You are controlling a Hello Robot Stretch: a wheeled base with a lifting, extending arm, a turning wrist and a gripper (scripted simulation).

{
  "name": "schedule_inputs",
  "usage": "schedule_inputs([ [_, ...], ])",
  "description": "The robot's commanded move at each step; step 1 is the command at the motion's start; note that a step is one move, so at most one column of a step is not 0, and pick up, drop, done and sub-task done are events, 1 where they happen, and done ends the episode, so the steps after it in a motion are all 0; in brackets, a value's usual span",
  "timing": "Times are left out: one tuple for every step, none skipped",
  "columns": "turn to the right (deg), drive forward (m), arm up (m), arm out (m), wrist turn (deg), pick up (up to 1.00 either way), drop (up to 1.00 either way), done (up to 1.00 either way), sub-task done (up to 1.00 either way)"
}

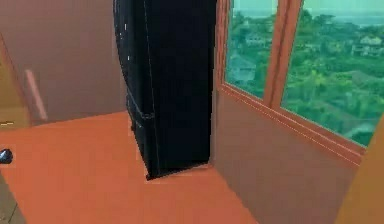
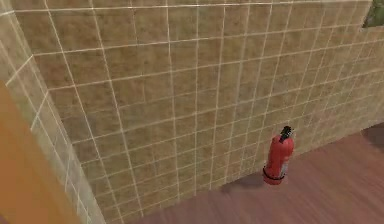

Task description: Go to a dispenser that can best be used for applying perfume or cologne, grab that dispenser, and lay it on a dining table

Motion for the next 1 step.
schedule_inputs([
  [-18.0,0.00,0.00,0.00,0.0,0.00,0.00,0.00,0.00],
])
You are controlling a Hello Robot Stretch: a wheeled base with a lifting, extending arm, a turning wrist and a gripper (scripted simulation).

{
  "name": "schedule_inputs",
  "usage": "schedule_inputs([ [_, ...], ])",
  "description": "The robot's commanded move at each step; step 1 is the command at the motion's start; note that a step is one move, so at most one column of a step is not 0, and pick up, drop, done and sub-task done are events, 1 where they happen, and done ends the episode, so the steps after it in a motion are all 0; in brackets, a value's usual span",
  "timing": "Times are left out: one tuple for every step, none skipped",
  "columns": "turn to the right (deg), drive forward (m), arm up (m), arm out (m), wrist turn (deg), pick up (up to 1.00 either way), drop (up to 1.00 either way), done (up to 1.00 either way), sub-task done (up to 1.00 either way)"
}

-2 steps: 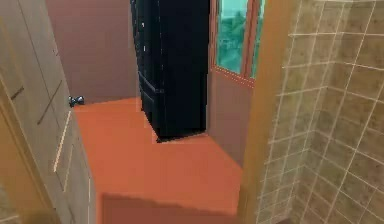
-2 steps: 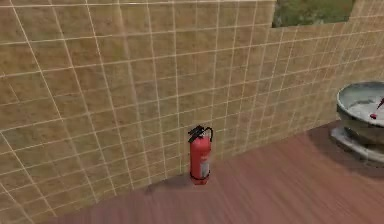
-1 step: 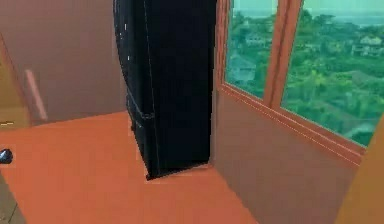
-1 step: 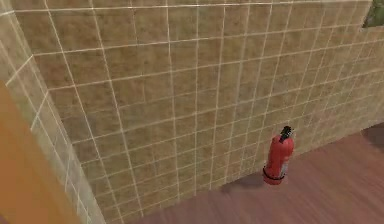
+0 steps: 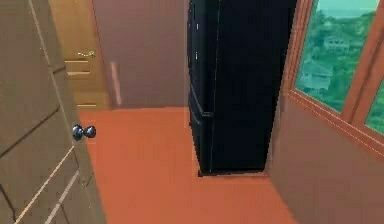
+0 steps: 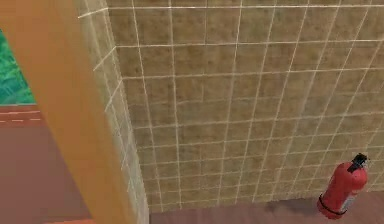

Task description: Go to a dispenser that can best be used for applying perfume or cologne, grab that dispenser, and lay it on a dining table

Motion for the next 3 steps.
schedule_inputs([
  [0.0,0.75,0.00,0.00,0.0,0.00,0.00,0.00,0.00],
  [-33.0,0.00,0.00,0.00,0.0,0.00,0.00,0.00,0.00],
  [0.0,0.70,0.00,0.00,0.0,0.00,0.00,0.00,0.00],
])
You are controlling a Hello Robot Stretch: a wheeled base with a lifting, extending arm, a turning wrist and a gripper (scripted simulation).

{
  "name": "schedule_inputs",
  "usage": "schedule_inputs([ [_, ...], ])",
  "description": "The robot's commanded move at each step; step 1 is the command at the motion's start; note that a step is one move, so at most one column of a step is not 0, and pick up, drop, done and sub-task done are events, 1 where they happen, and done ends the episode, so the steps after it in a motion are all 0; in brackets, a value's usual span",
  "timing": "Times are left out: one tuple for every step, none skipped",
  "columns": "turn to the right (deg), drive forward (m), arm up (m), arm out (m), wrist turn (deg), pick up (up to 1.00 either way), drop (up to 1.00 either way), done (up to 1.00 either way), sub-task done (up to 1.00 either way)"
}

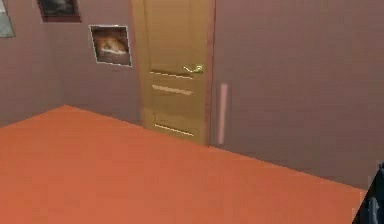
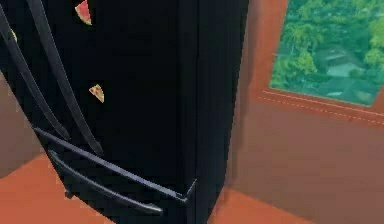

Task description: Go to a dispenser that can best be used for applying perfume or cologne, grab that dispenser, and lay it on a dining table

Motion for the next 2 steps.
schedule_inputs([
  [-45.0,0.00,0.00,0.00,0.0,0.00,0.00,0.00,0.00],
  [-12.0,0.00,0.00,0.00,0.0,0.00,0.00,0.00,0.00],
])
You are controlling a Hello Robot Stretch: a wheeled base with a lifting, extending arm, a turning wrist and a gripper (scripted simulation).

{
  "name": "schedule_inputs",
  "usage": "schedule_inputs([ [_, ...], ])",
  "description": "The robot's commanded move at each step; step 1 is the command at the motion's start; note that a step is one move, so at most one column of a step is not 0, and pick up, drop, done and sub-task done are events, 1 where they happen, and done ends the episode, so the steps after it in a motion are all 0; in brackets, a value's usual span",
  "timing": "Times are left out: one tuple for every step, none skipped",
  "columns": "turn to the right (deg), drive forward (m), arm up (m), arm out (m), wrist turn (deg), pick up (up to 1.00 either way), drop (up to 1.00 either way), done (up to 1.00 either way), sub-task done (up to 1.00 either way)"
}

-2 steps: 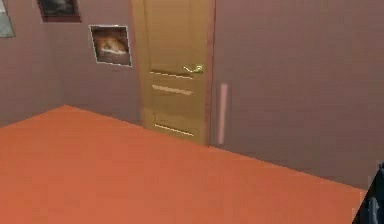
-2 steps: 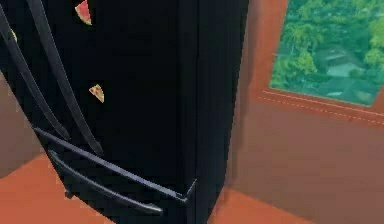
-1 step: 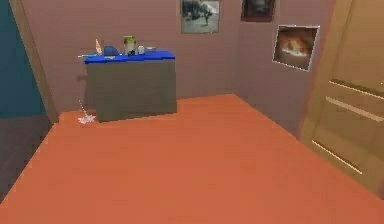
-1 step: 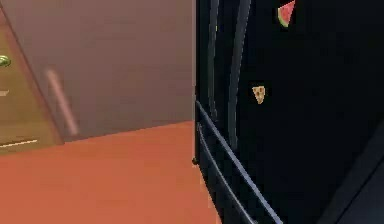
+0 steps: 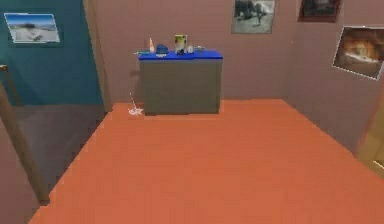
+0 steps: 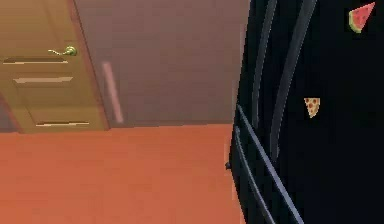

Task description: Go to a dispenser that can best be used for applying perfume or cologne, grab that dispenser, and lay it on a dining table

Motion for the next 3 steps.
schedule_inputs([
  [0.0,0.50,0.00,0.00,0.0,0.00,0.00,0.00,0.00],
  [-6.0,0.00,0.00,0.00,0.0,0.00,0.00,0.00,0.00],
  [0.0,1.00,0.00,0.00,0.0,0.00,0.00,0.00,0.00],
])
